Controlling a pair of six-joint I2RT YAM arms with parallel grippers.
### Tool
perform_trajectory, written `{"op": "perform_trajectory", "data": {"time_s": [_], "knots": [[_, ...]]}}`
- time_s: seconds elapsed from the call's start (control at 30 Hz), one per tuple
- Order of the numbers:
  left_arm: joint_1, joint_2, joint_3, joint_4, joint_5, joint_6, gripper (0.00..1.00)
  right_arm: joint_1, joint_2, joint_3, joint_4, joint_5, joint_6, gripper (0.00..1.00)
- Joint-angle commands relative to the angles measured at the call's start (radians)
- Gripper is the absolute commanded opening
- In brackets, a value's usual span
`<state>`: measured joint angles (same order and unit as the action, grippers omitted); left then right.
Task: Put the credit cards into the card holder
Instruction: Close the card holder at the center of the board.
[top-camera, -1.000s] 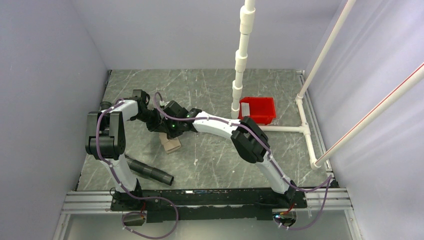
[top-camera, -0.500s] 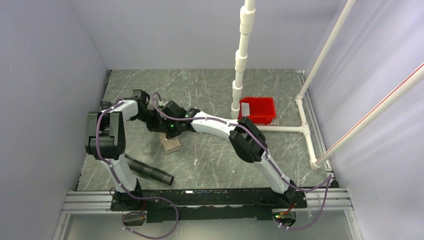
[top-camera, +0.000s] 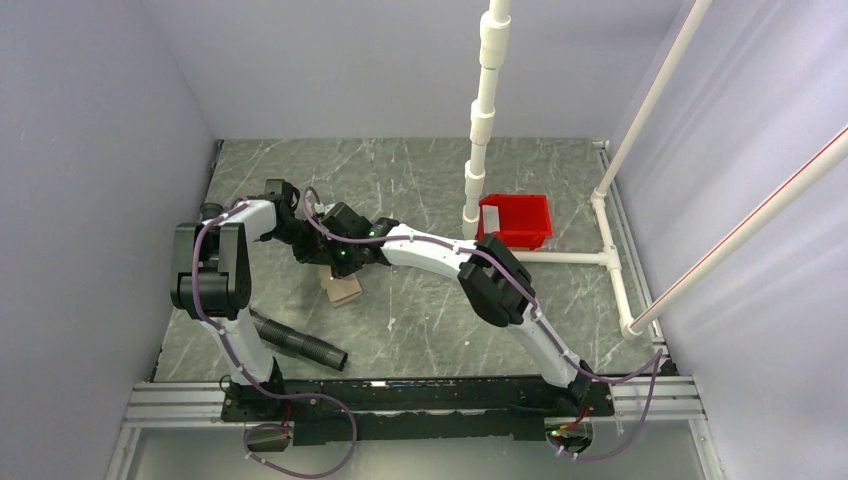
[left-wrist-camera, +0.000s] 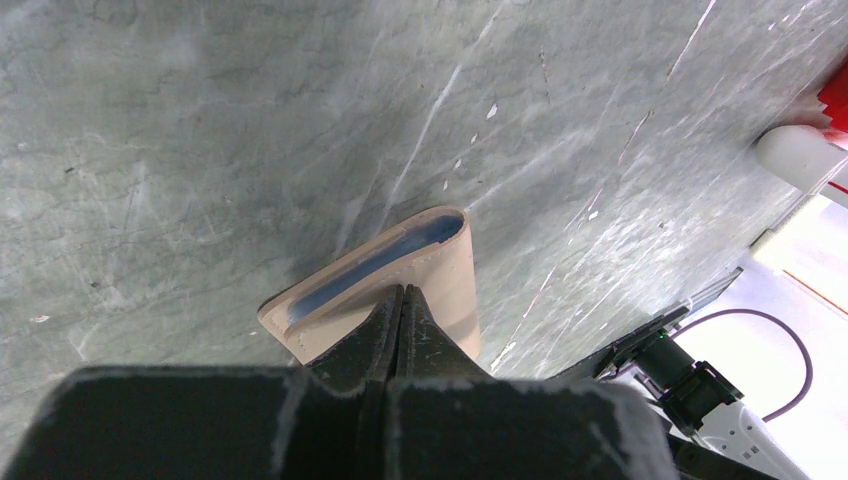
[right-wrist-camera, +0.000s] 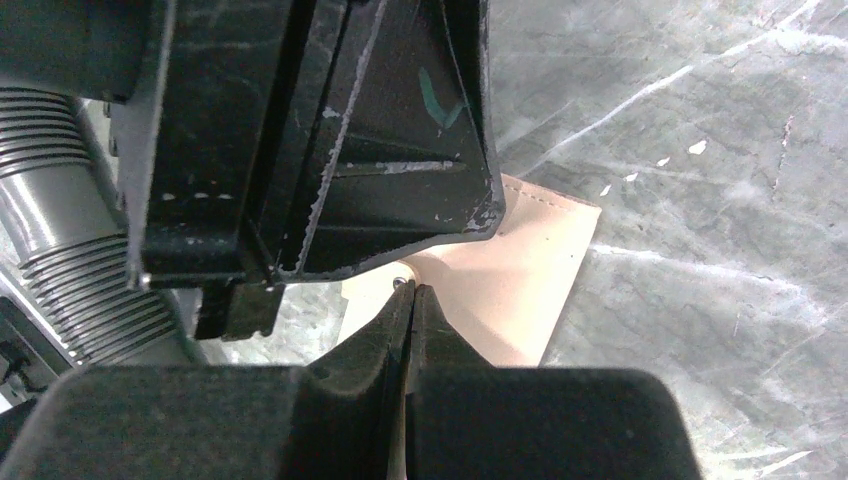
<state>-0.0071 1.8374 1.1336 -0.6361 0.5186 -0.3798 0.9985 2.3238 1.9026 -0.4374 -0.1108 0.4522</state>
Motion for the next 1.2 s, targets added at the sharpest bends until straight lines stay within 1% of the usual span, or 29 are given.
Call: {"op": "perform_trajectory", "data": {"time_s": [0.0, 0.6, 1.17], "knots": [[-0.009, 0.034, -0.011, -0.011, -0.04, 0.042, 0.0, 0.006, -0.091, 0.02, 0.016, 0.035, -0.025, 0.0], [-0.01, 0.033, -0.011, -0.01, -0.037, 0.042, 0.0, 0.006, -0.072, -0.012, -0.024, 0.046, -0.007, 0.0], [-0.01, 0.033, -0.012, -0.01, -0.035, 0.042, 0.0, 0.005, -0.025, 0.019, -0.058, 0.052, -0.009, 0.0]]}}
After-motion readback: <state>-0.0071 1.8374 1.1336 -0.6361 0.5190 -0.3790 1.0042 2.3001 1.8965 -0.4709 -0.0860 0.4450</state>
